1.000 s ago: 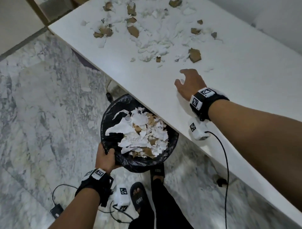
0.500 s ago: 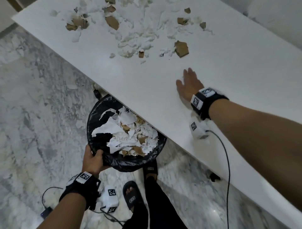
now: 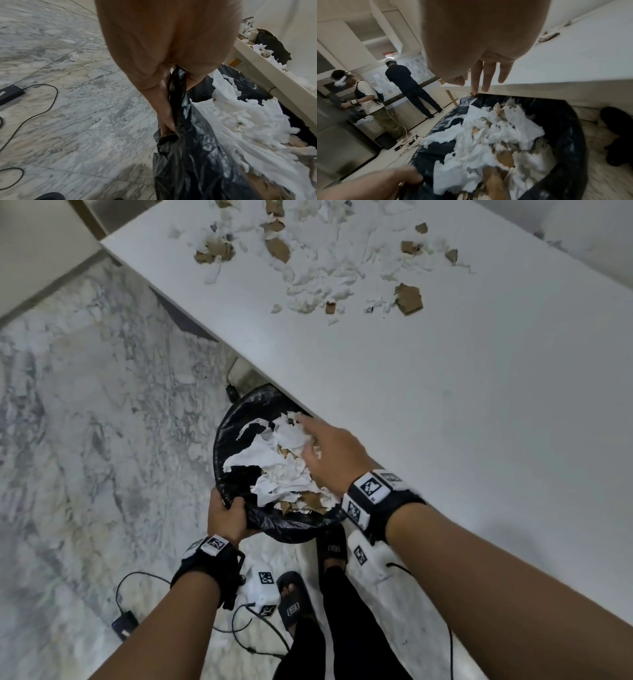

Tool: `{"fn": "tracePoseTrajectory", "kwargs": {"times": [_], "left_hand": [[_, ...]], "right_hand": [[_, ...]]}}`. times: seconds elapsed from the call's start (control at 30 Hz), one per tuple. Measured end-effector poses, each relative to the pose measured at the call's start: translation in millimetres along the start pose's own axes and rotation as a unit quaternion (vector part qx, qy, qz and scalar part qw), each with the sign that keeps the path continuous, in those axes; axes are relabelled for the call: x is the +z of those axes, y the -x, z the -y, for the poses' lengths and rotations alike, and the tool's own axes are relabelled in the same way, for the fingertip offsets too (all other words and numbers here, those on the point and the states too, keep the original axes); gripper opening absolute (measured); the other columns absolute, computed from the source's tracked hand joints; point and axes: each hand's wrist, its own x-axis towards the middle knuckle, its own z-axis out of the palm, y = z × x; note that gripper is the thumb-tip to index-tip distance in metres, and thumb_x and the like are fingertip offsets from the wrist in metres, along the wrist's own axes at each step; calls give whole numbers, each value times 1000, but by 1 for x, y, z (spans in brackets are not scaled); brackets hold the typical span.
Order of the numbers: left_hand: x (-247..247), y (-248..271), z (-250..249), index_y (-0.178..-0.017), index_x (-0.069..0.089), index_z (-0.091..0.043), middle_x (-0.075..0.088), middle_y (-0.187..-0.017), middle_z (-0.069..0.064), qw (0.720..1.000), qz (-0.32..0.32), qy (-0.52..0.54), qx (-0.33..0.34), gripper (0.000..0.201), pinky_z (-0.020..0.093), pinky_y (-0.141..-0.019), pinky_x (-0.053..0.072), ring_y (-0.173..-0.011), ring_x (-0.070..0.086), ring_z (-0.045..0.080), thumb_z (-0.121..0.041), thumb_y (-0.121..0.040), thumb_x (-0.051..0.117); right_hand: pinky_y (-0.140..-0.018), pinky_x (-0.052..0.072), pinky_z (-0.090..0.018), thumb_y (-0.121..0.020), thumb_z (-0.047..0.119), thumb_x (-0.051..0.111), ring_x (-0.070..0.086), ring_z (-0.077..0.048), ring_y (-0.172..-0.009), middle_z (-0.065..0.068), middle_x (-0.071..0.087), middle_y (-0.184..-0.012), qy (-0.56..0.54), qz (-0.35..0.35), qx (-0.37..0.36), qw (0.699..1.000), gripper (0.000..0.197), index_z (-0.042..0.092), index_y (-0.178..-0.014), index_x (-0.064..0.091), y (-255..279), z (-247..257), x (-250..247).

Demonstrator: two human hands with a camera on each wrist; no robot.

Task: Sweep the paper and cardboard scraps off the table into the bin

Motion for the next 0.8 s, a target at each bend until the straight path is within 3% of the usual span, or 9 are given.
{"fn": "tracePoseTrajectory", "kwargs": {"times": [0.13,0.23,0.33,0.4,0.5,0.57,0.7,0.8], "left_hand": [[-13,10,5,-130,52,-28,66,-123,17,1000,-11,14,0,37,62,-66,64,-103,70,45,-3,-103,46],[-30,23,7,-129,53,-29,66,-114,11,999,-22,34,-16,34,66,-68,63,-95,70,39,-8,-103,49],[-57,19,26,-105,57,-58,70,-118,10,999,-53,7,-8,35,66,-80,62,-99,71,40,-27,-88,55],[-81,-3,56,-95,55,-65,70,-121,10,998,-63,-15,-2,36,65,-87,60,-103,71,41,-35,-75,53],[-112,2,57,-93,56,-60,70,-119,10,997,-75,-6,-7,33,67,-87,59,-104,70,42,-34,-73,54],[-132,7,47,-94,59,-56,70,-115,12,997,-77,-4,5,32,68,-86,59,-102,71,43,-32,-73,55],[-160,22,-15,-111,61,-29,71,-112,21,996,-80,-20,31,36,67,-77,62,-96,70,44,-24,-76,55],[-169,25,-76,-118,63,-16,73,-112,21,992,-87,-48,78,51,63,-85,62,-97,72,42,-31,-70,54]], "right_hand": [[-76,54,-33,-96,33,47,62,-20,-76,1,70,-116,10,6,42,999,46,34,-142,47,0,-3,-8],[-81,54,-35,-96,37,46,65,-21,-85,3,68,-123,19,4,51,999,45,34,-140,50,5,9,-12],[-84,54,-35,-93,37,49,66,-22,-95,2,67,-125,25,16,63,998,46,36,-139,50,10,28,-19],[-83,54,-34,-92,38,50,66,-24,-99,0,68,-121,35,29,76,996,46,36,-138,51,15,40,-25],[-77,51,-31,-91,36,51,64,-26,-95,-6,69,-117,57,59,94,992,45,32,-135,53,24,59,-39],[-85,49,-32,-91,33,53,62,-30,-108,-7,65,-126,71,70,110,989,47,27,-138,52,31,72,-52],[-99,44,-34,-93,38,52,53,-29,-126,-6,53,-143,101,74,136,983,55,24,-145,46,40,93,-88],[-106,40,-35,-95,44,49,47,-30,-133,-5,46,-149,144,97,156,972,55,20,-145,46,37,100,-122]]}}
